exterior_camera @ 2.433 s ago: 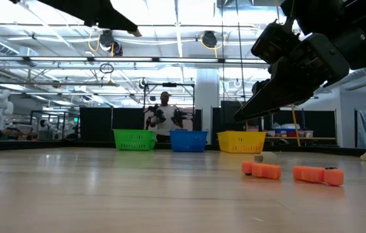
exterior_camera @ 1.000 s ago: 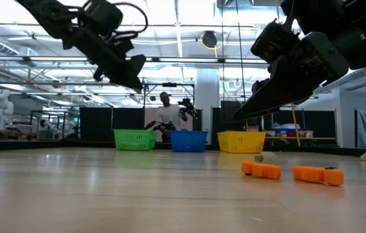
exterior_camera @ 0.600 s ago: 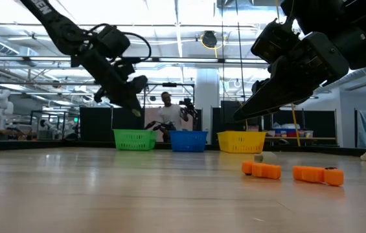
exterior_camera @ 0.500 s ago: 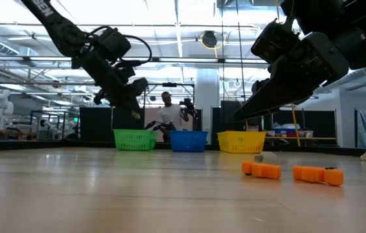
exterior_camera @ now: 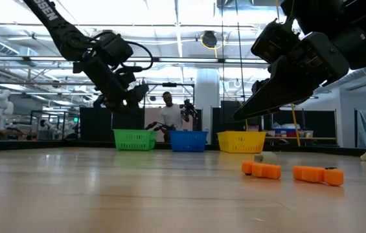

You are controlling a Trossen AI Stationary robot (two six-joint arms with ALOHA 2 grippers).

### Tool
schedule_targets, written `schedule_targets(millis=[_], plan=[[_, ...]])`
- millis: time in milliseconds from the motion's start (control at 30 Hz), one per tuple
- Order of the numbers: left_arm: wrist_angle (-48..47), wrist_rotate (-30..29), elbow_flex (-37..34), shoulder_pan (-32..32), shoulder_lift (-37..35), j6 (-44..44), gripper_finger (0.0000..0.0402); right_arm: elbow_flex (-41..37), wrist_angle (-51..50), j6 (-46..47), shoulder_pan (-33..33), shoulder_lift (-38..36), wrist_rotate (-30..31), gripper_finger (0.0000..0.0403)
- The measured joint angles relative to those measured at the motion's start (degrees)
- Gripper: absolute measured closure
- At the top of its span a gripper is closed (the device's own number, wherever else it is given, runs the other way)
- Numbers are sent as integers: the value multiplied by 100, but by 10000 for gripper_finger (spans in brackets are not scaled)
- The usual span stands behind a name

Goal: Sort Halloween decoration
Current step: Put the gray skull toy into the green bin, then put the orange skeleton toy into the yellow bin

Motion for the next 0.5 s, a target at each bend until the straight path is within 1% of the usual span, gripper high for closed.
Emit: schedule_targets(millis=[133,300,400,500], plan=[[70,33,0,0,-4,44,209,-1,-1,0,0,0,0,193],[190,632,0,-97,-242,190,204,0,-11,44,0,0,0,193],[175,925,0,-337,-512,195,203,-2,-20,125,0,0,0,193],[33,952,4,-745,-827,198,203,0,-28,209,0,0,-2,193]])
